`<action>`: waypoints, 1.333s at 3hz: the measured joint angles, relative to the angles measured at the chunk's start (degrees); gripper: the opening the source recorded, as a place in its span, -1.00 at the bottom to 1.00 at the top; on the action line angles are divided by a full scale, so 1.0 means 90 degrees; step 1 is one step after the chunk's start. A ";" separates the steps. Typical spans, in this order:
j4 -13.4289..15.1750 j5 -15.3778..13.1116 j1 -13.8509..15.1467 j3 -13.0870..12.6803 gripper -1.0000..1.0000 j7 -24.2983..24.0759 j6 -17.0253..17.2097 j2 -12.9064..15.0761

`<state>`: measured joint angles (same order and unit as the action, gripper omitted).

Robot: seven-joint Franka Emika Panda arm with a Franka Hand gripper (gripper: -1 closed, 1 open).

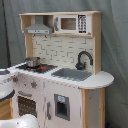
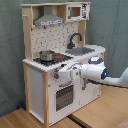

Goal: Play with the kitchen

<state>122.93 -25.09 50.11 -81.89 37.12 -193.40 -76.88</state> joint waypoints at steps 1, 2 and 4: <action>0.0191 0.0191 0.0004 -0.0001 1.00 -0.0465 0.0130 -0.0437; 0.0232 0.0195 0.0018 -0.0015 1.00 -0.0978 0.0356 -0.0835; -0.0075 0.0188 0.0157 -0.0772 1.00 -0.1156 0.1194 -0.0907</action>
<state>122.25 -23.40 51.53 -88.84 26.71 -182.65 -85.05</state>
